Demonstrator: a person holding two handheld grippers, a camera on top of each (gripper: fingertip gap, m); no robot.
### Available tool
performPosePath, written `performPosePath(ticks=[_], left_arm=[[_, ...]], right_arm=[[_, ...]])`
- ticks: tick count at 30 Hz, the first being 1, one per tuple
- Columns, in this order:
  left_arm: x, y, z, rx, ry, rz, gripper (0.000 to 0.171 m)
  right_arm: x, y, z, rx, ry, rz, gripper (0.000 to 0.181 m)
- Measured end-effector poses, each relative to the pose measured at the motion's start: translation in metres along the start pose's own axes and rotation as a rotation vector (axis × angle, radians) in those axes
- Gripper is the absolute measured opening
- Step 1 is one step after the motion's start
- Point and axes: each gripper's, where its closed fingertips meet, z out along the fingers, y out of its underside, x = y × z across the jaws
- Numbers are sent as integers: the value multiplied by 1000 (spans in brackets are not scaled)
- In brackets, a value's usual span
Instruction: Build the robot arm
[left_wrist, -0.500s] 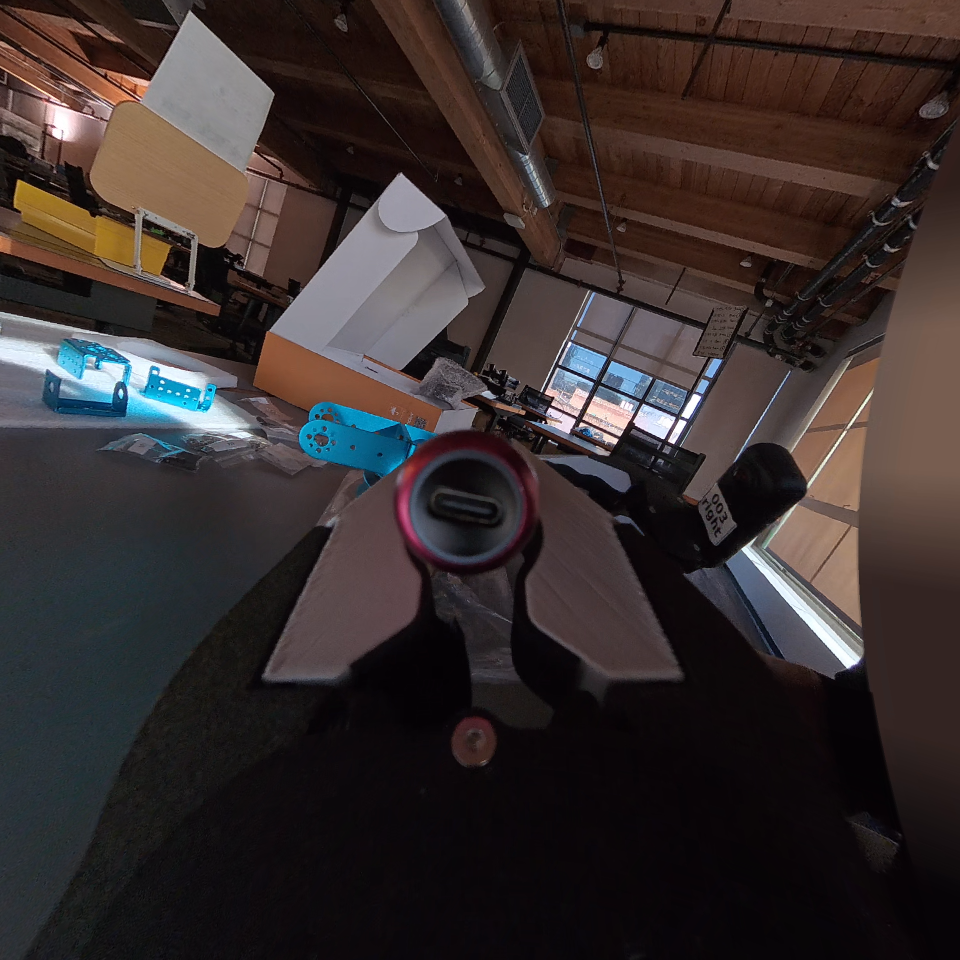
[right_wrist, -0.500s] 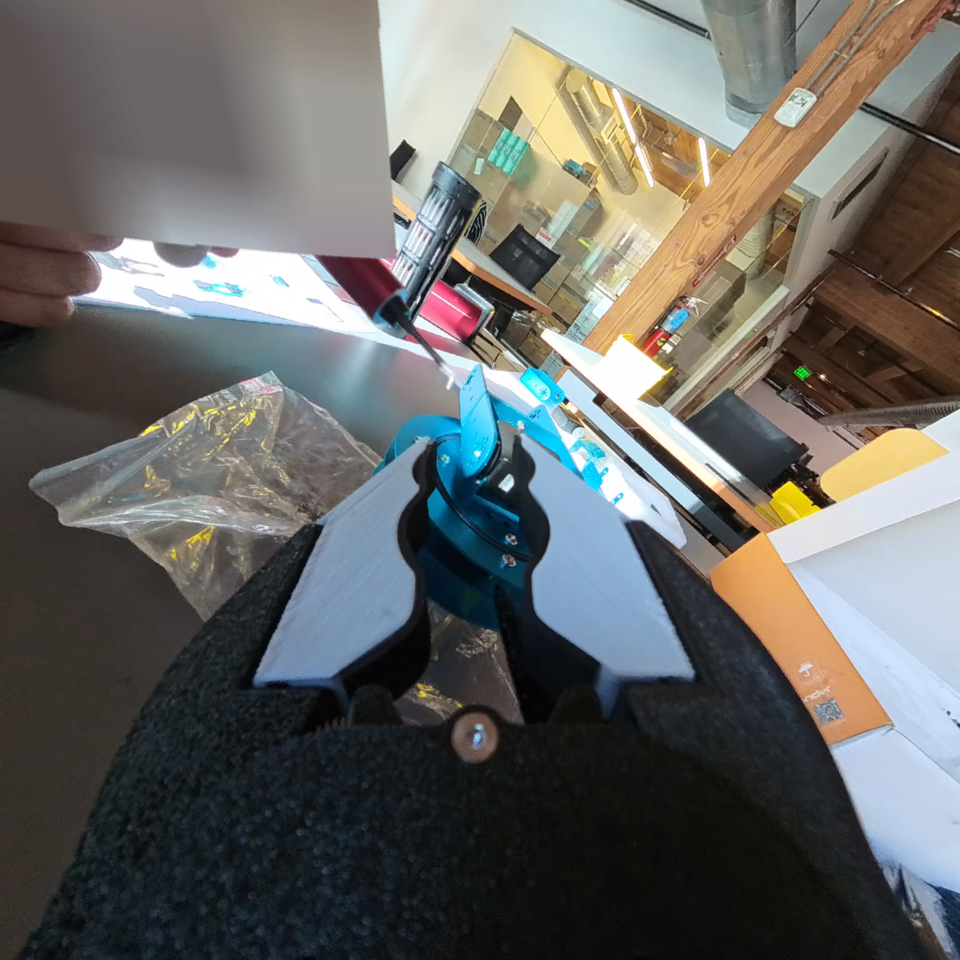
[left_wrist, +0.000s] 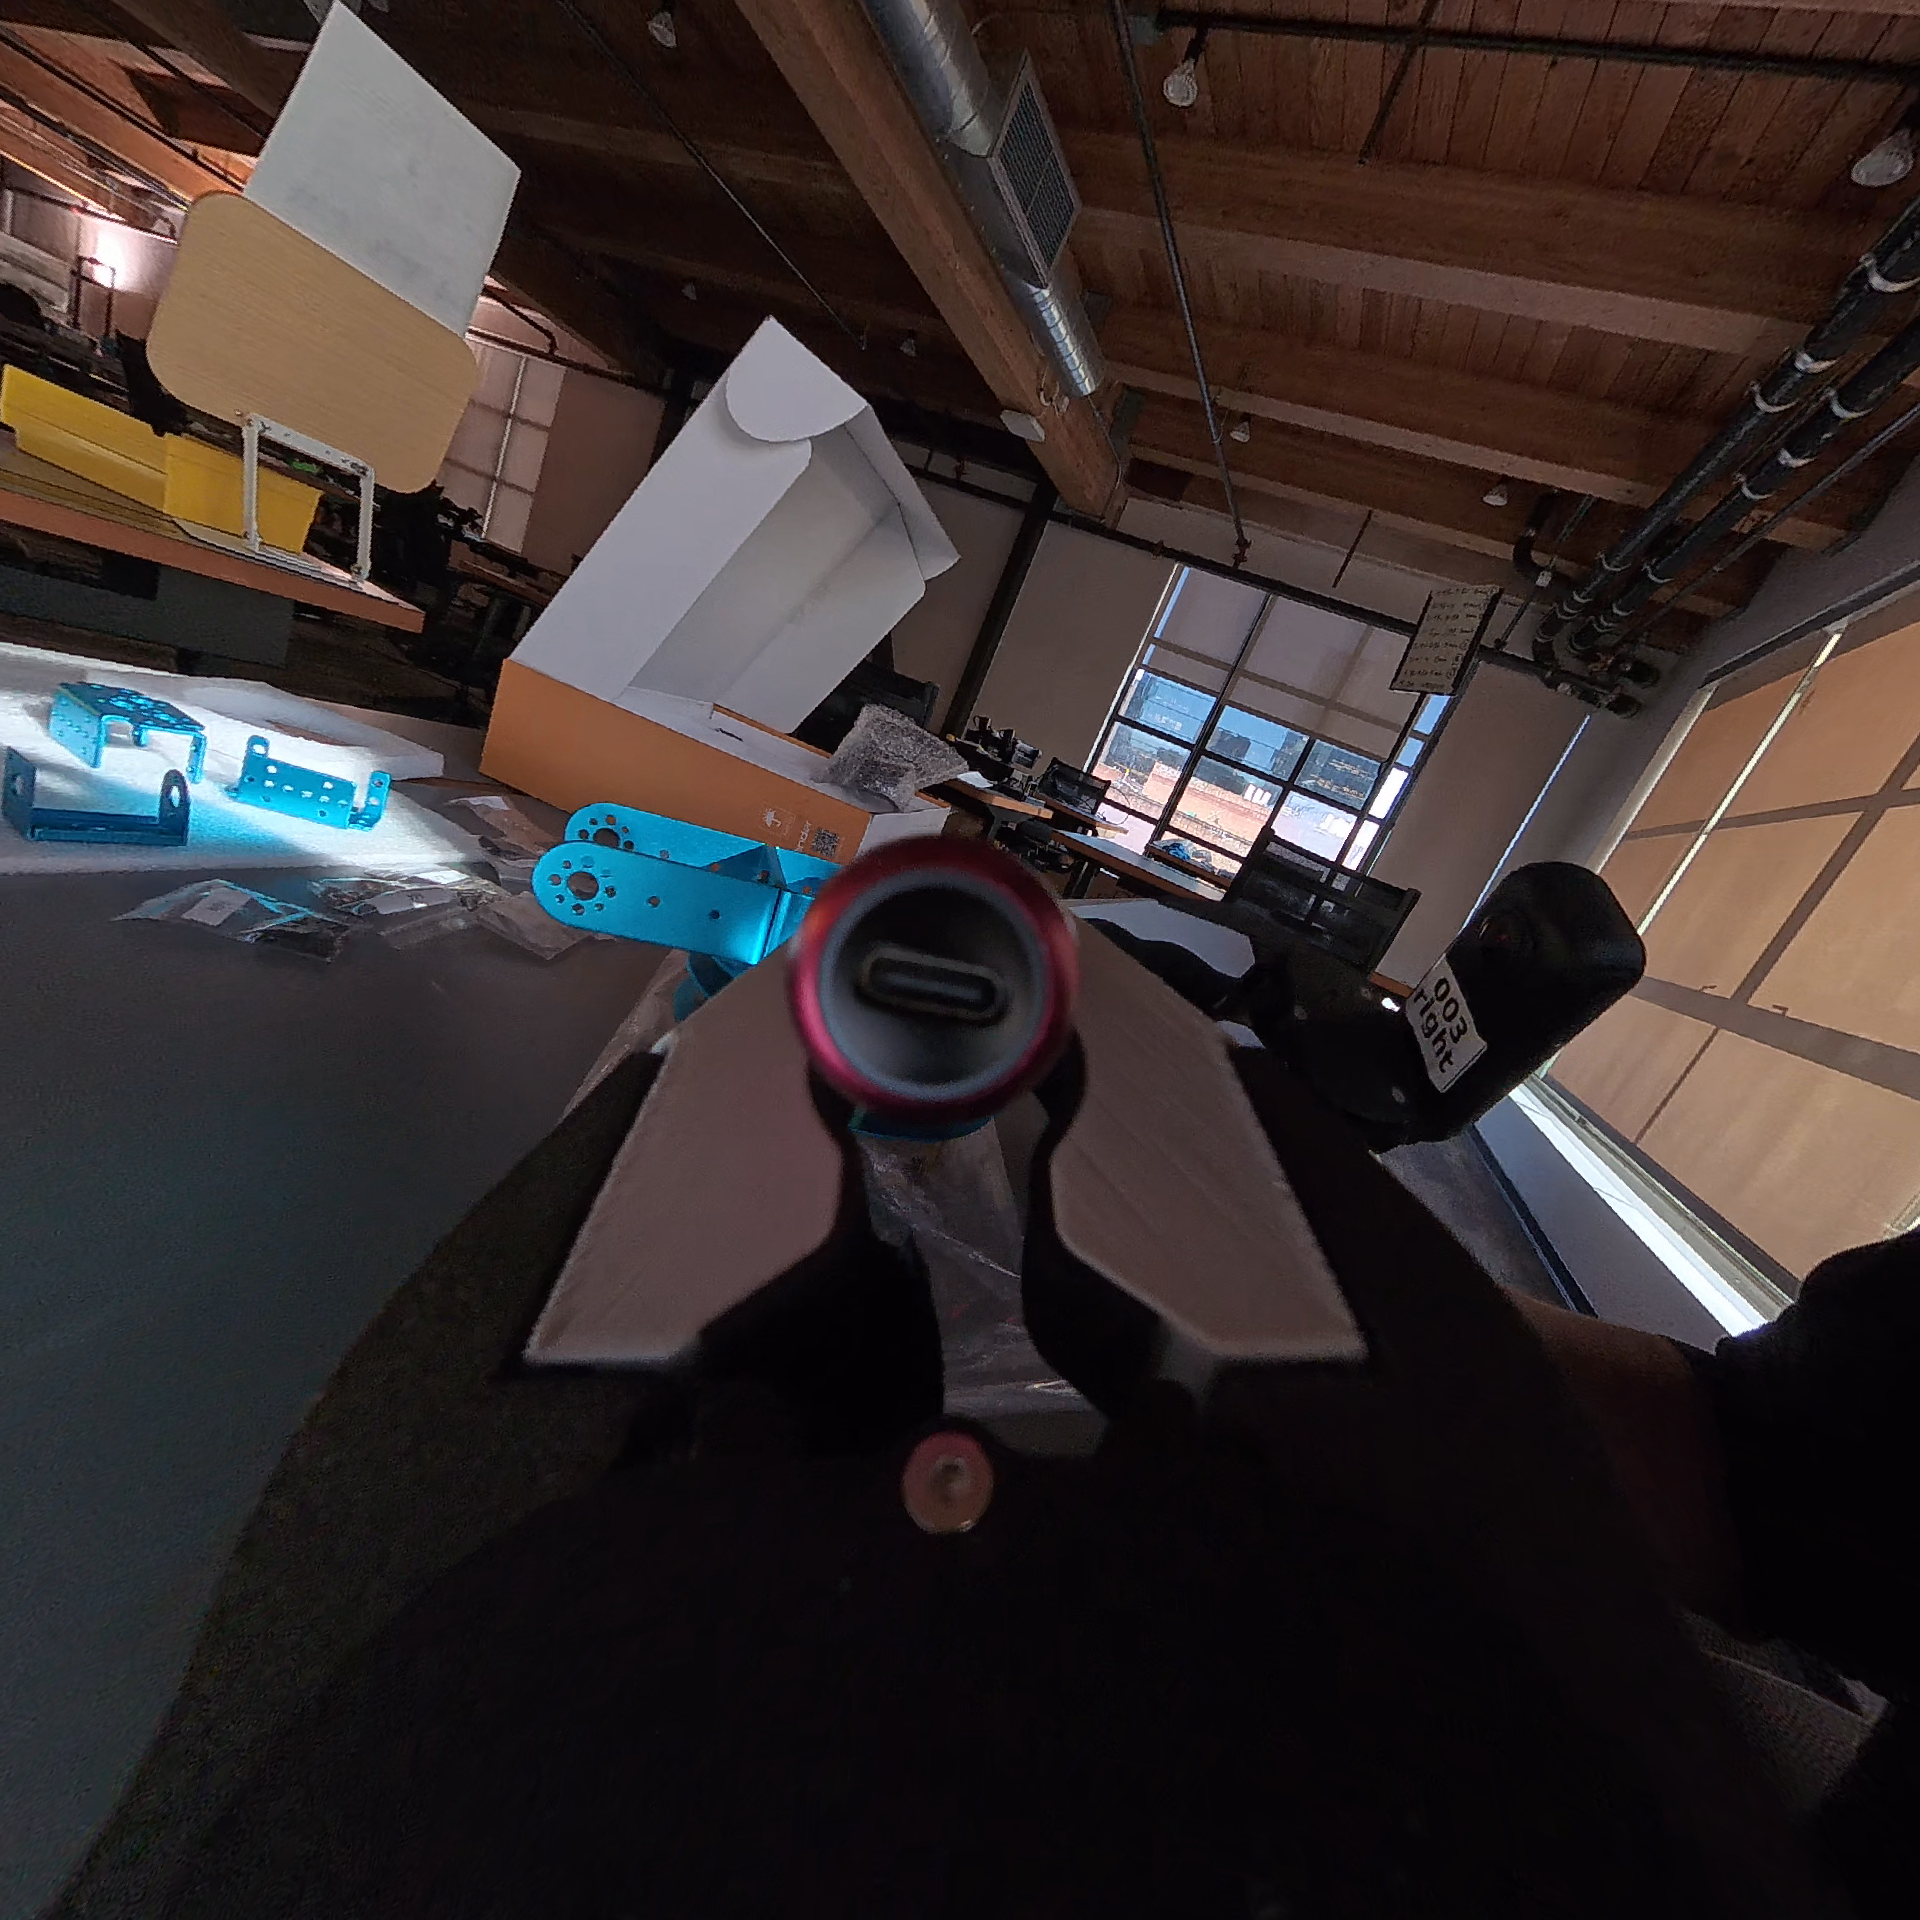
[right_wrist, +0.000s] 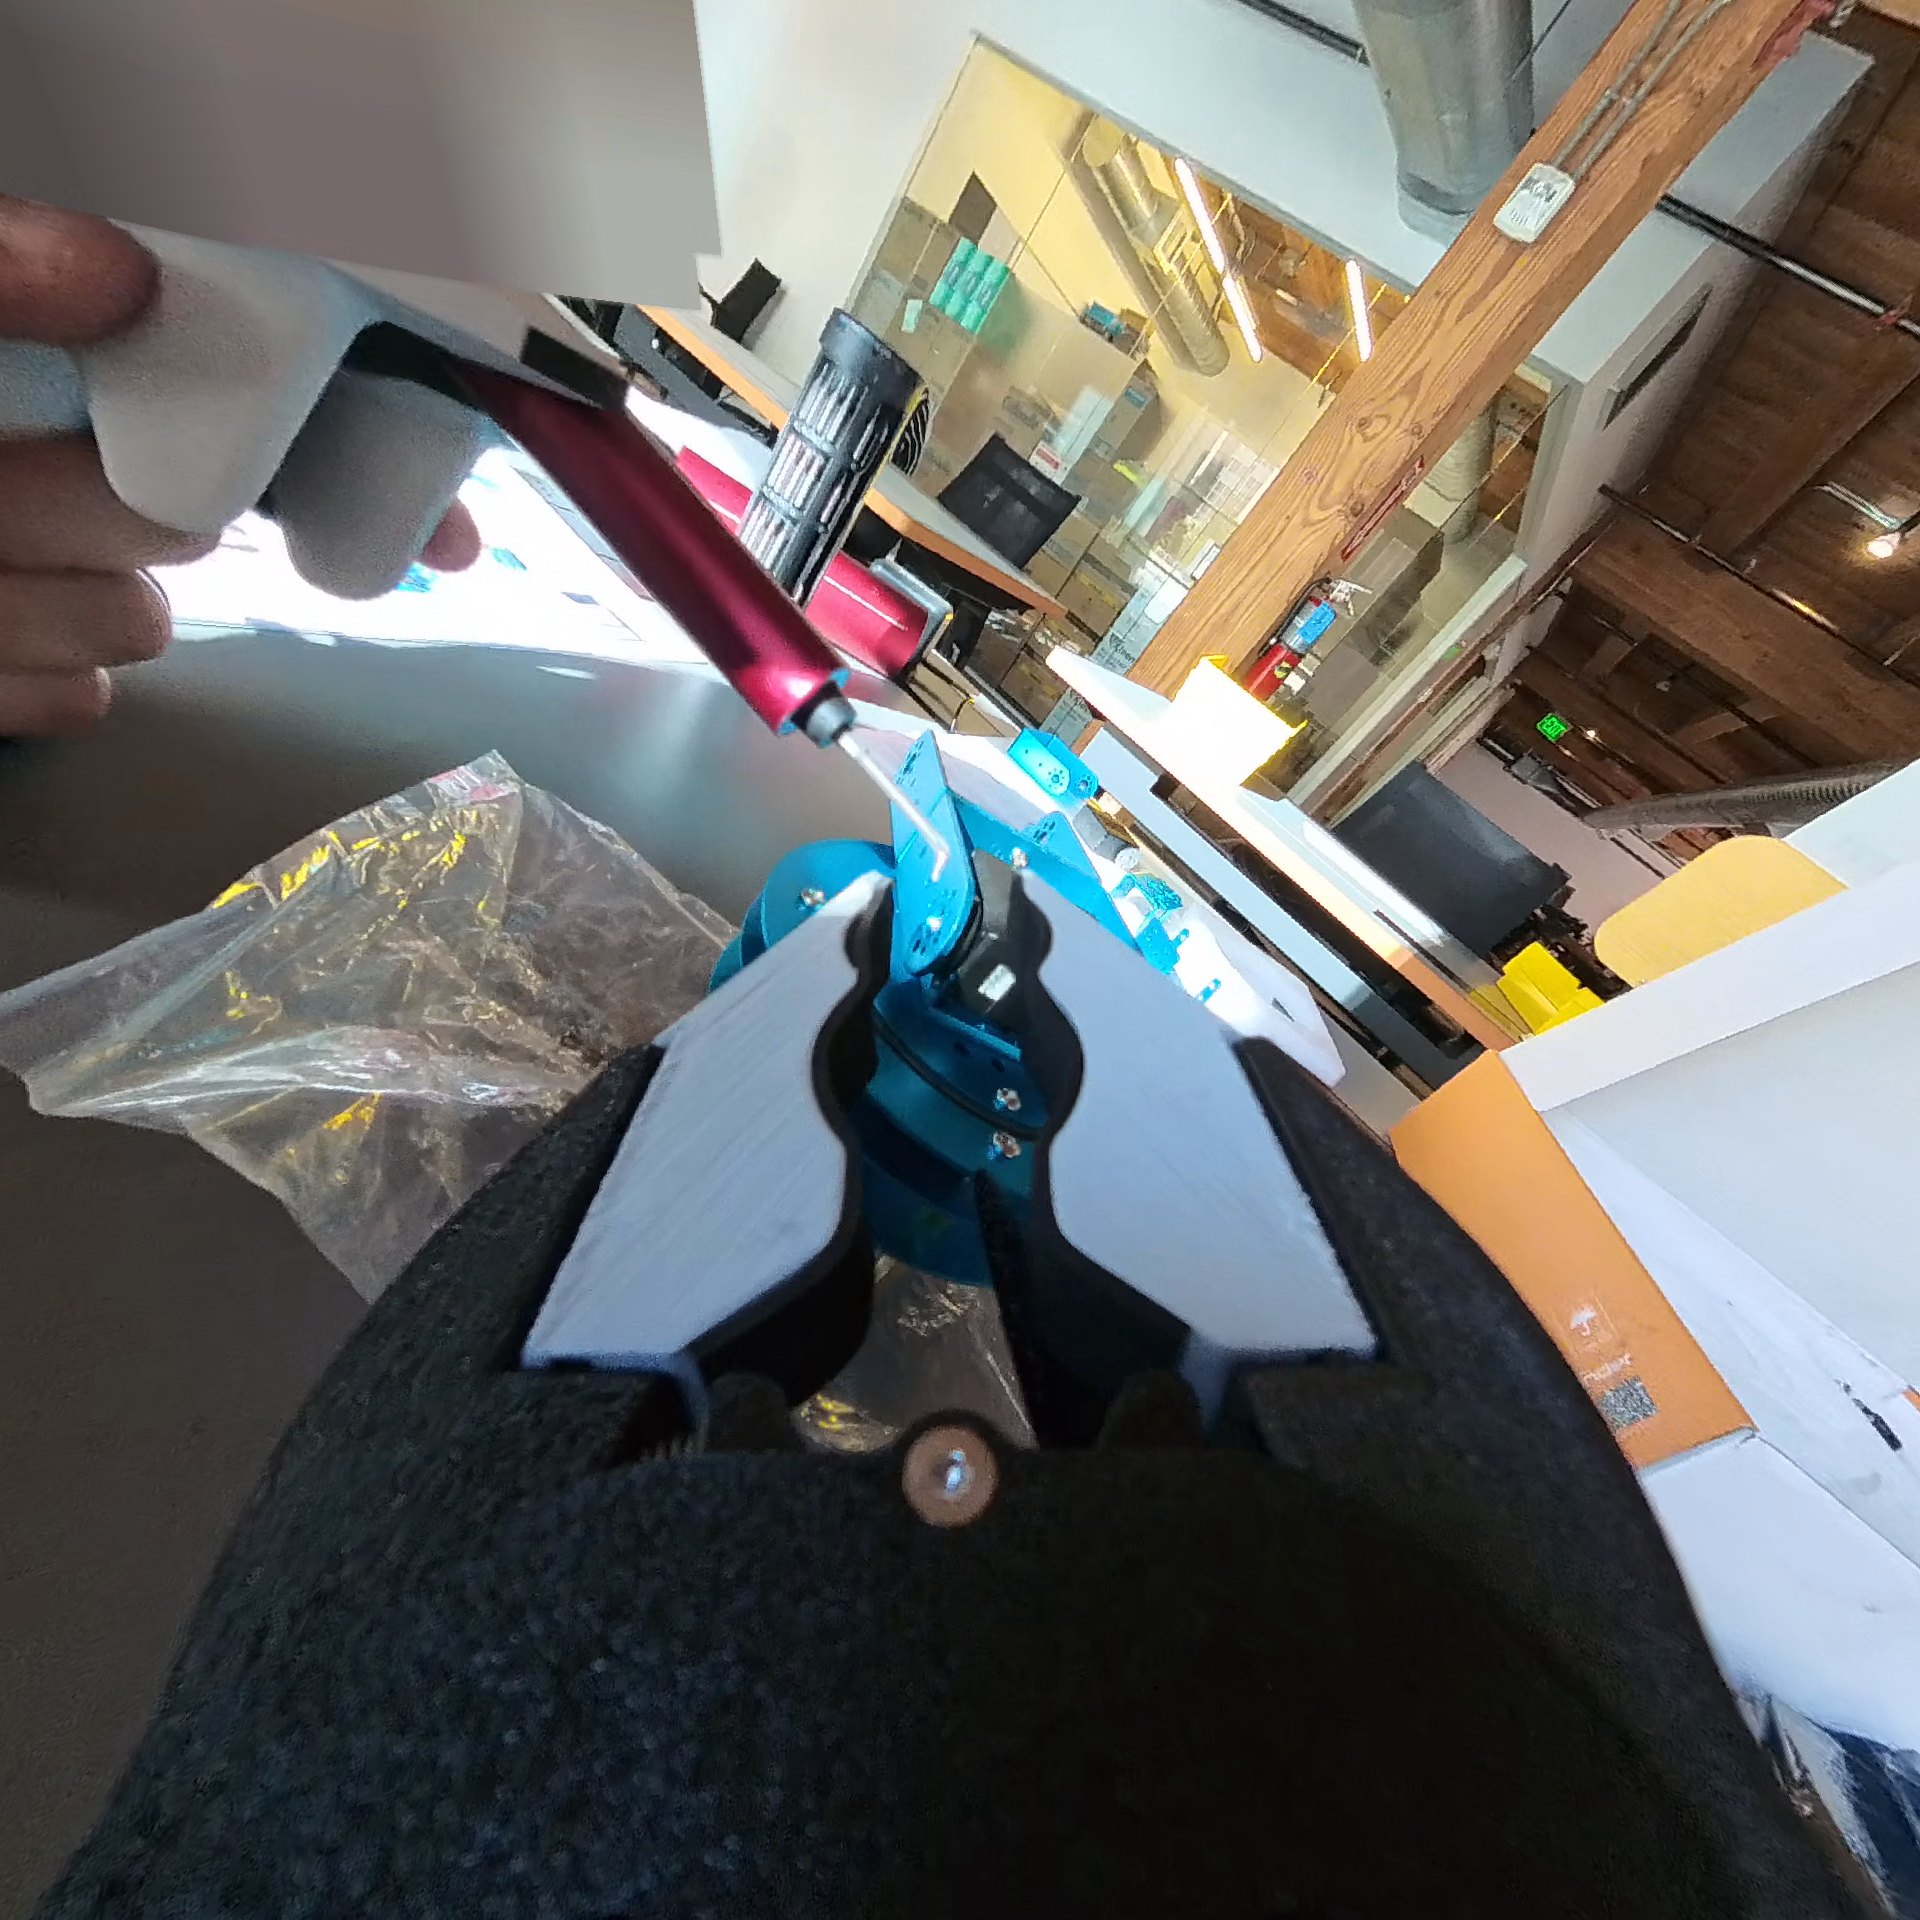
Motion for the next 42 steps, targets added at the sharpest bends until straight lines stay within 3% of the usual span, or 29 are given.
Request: performPosePath(ticks=[8, 42], left_arm=[[4, 0, 0, 1, 21, -2, 20], [9, 2, 0, -9, 41, 14, 19]], right_arm=[[-3, 0, 1, -5, 13, -53, 12], [7, 2, 0, -9, 54, -41, 12]])
